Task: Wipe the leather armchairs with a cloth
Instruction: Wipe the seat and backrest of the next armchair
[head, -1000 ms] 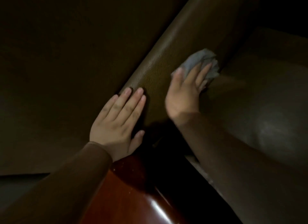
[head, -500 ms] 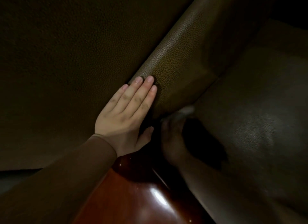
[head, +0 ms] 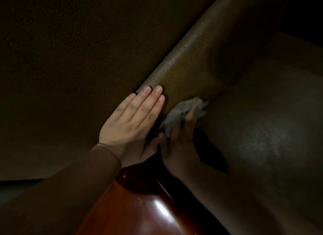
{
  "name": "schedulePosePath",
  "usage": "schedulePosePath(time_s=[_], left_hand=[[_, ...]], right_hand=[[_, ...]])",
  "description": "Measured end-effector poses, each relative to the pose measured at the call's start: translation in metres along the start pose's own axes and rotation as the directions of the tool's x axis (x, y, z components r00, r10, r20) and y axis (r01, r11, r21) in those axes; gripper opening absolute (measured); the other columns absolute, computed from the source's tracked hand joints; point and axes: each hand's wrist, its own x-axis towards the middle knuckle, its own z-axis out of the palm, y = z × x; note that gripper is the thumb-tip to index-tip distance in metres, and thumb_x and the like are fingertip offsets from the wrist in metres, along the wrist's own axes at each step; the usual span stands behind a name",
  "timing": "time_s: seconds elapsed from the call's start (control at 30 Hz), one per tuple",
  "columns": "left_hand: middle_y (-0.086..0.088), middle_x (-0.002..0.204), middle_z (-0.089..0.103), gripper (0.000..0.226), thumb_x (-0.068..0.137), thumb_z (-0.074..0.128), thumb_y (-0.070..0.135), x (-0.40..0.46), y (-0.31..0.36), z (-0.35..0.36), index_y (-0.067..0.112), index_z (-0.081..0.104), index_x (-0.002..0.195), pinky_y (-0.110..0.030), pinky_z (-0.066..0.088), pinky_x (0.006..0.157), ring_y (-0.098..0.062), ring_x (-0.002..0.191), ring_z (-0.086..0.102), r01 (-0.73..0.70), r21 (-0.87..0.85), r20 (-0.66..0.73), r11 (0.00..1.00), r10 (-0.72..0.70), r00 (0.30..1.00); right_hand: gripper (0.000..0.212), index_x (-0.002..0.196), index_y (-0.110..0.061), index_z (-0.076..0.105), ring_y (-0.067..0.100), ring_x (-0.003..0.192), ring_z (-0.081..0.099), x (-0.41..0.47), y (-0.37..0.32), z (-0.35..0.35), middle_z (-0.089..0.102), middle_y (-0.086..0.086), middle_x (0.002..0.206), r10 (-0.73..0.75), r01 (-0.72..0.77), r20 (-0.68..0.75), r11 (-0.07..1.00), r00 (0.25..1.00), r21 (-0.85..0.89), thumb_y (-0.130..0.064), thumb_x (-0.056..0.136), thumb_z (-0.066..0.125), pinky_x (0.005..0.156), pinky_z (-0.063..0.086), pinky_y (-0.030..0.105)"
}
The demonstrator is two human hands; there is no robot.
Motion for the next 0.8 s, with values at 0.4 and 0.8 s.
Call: schedulePosePath(time_s=[0.4,0.8], left_hand=[[-0.014,0.174,0.018,0.092,0.093,0.053,0.055,-0.002,-0.005,0.008,0.005,0.026,0.165,-0.044,0.011,0.132,-0.031,0.162,0.014,0.001,-0.078,0.063,0.997,0.004,0.998],[-0.008,0.141,0.062,0.056,0.103,0.037,0.057,0.049,0.196,-0.117,0.022,0.055,0.143,-0.044,0.038,0.117,-0.030,0.136,0.053,0.789,-0.265,0.802,0.554,-0.328,0.500]], right_hand=[[0.053,0.158,-0.006,0.037,0.034,0.153,0.030,0.074,0.020,-0.122,0.028,0.020,0.167,0.109,-0.109,0.007,0.994,0.994,-0.013,-0.017,0.108,0.049,0.117,0.021,0.020],[0.030,0.120,-0.025,0.068,0.032,0.104,0.066,-0.016,0.019,-0.278,0.072,0.007,0.111,0.396,-0.192,0.443,0.879,0.804,-0.437,-0.043,0.099,0.056,0.078,0.050,0.034]])
